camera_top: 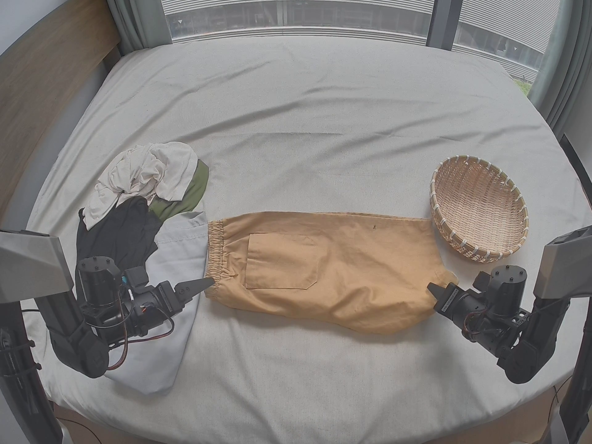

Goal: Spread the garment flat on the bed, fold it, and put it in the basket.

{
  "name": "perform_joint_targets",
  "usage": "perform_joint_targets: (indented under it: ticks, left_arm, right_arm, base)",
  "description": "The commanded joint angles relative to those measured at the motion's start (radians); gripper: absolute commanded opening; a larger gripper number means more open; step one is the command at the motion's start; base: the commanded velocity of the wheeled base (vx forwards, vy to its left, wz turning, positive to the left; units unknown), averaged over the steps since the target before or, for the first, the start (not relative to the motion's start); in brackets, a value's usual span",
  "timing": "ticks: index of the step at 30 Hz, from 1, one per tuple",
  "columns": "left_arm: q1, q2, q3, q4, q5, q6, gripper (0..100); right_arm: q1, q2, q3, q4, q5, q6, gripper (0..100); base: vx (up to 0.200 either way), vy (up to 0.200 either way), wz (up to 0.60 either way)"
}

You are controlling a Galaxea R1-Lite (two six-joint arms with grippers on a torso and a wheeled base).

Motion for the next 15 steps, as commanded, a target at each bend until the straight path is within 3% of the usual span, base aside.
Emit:
perform_joint_targets:
  ticks: [1,8,15]
  left_arm:
    - [-0.004,0.065,-0.039,0.001,0.001,0.006,100]
    - [-0.02,0.155,-0.14,0.002,0.004,0.009,100]
    - [-0.037,0.204,-0.252,0.048,0.004,0.009,100]
  right_arm:
    - [0.044,-0.016,0.052,-0.007,0.002,0.006,100]
    - [0.125,-0.174,0.147,-0.007,-0.002,0.011,100]
    - [0.114,-0.34,0.192,0.001,-0.004,0.006,100]
  base:
    - [0.0,0.0,0.0]
    - [0.0,0.0,0.0]
    - [0.0,0.0,0.0]
